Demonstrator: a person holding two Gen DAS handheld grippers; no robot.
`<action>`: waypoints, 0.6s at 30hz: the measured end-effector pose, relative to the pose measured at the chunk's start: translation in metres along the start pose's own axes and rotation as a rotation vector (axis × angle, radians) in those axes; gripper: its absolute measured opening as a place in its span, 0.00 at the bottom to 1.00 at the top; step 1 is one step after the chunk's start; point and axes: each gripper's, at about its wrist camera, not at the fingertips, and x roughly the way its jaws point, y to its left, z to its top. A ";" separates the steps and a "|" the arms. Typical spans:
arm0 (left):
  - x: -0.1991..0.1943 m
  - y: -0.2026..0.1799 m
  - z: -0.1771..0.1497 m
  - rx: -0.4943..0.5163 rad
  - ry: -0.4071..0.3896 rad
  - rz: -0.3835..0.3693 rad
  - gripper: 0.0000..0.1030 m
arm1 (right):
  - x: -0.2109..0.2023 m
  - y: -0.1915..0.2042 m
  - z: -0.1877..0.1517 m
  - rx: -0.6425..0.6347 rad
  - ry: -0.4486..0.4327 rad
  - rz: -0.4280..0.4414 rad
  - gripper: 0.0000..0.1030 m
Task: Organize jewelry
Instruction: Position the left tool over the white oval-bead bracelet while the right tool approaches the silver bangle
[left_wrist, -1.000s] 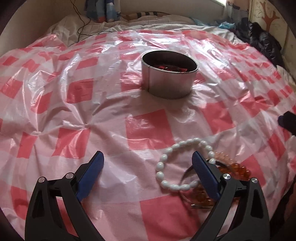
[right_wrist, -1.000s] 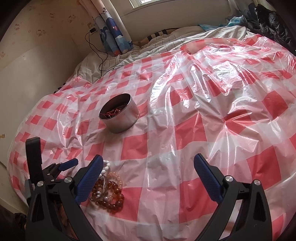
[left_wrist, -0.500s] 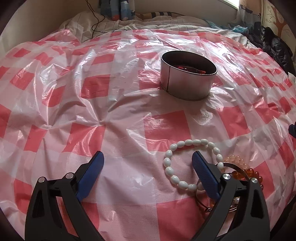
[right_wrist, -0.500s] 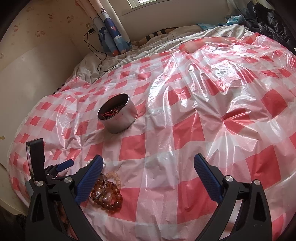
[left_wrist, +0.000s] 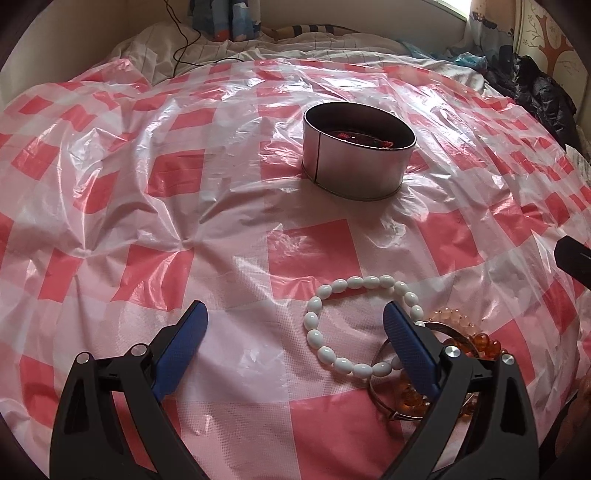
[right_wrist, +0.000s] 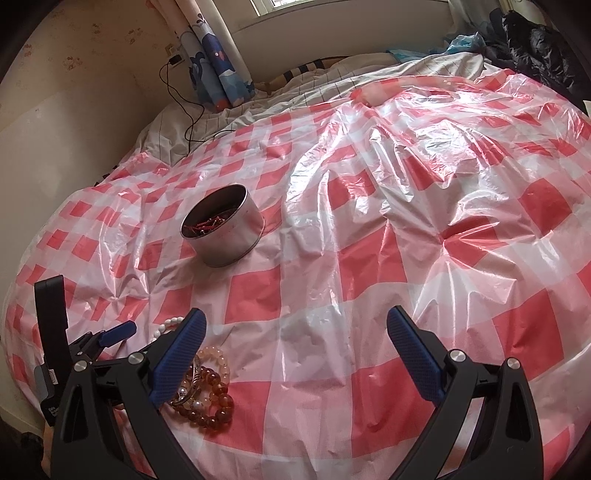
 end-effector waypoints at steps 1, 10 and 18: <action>0.000 0.000 0.000 0.000 0.000 0.000 0.89 | 0.000 0.000 0.000 -0.003 -0.001 -0.001 0.91; 0.002 0.006 0.000 -0.032 0.004 -0.016 0.89 | -0.003 0.007 0.000 -0.034 -0.009 0.006 0.91; 0.004 0.003 0.000 -0.017 0.007 -0.003 0.89 | -0.005 0.006 0.001 -0.030 -0.009 0.011 0.91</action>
